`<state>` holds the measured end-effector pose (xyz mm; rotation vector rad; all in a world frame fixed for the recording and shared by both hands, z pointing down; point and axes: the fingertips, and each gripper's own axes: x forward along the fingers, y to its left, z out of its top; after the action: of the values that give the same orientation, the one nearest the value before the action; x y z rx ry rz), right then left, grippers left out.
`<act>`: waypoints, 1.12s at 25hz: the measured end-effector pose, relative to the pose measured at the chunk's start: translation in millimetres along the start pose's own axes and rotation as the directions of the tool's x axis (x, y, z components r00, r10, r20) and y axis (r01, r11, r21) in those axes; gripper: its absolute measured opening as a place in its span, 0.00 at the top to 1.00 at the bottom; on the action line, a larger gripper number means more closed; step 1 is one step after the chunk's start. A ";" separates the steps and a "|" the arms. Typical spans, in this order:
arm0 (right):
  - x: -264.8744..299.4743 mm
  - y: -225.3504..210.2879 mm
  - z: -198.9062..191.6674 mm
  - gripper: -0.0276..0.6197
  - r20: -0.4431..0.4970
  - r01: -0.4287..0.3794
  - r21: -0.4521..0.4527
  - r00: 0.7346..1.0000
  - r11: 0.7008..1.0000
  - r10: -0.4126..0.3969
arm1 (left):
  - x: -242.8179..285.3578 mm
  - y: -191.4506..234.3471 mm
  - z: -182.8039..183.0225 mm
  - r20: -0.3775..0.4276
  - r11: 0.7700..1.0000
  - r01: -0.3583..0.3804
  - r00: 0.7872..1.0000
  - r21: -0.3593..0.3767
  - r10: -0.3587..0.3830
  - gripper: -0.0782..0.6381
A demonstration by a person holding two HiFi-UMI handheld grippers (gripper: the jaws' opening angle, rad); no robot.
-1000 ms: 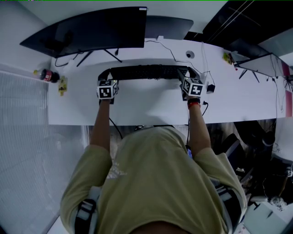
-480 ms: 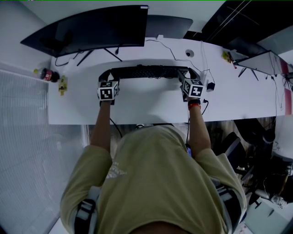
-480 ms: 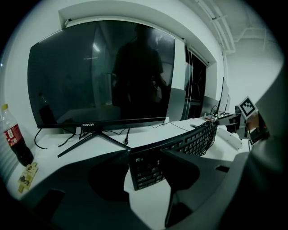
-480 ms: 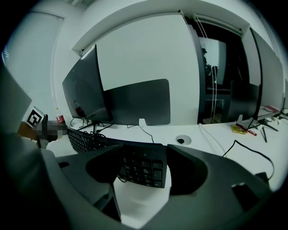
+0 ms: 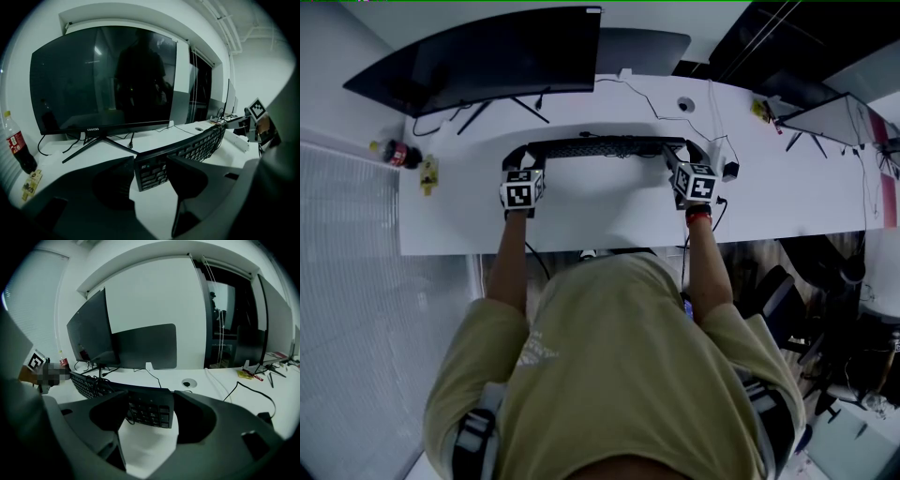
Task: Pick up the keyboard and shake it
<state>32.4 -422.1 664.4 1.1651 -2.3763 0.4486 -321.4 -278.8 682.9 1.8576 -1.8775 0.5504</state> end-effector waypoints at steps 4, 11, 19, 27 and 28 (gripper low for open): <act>-6.7 3.1 -4.0 0.47 -0.006 0.004 -0.005 1.000 1.000 -0.004 | -5.9 -2.0 -3.5 0.000 1.000 0.002 1.000 0.016 -0.002 0.58; -20.0 8.1 -16.4 0.47 -0.009 0.016 -0.015 1.000 1.000 -0.016 | -18.6 -9.9 -9.7 0.016 1.000 0.007 1.000 0.029 -0.008 0.58; -37.9 17.4 -34.9 0.47 -0.010 0.038 -0.020 0.999 0.999 -0.038 | -29.4 -14.0 -26.0 0.011 0.998 0.016 1.000 0.063 -0.016 0.58; -52.5 24.6 -57.6 0.47 -0.032 0.052 -0.028 0.998 0.998 -0.053 | -38.5 -19.3 -47.0 -0.018 0.995 0.030 0.999 0.092 -0.029 0.58; -53.7 25.4 -60.1 0.47 -0.034 0.055 -0.029 0.998 0.998 -0.056 | -39.3 -20.0 -49.5 -0.024 0.995 0.033 0.999 0.096 -0.031 0.58</act>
<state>56.2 -343.6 684.5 1.1981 -2.3069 0.4120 -299.9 -218.7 700.9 1.9307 -1.8327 0.6587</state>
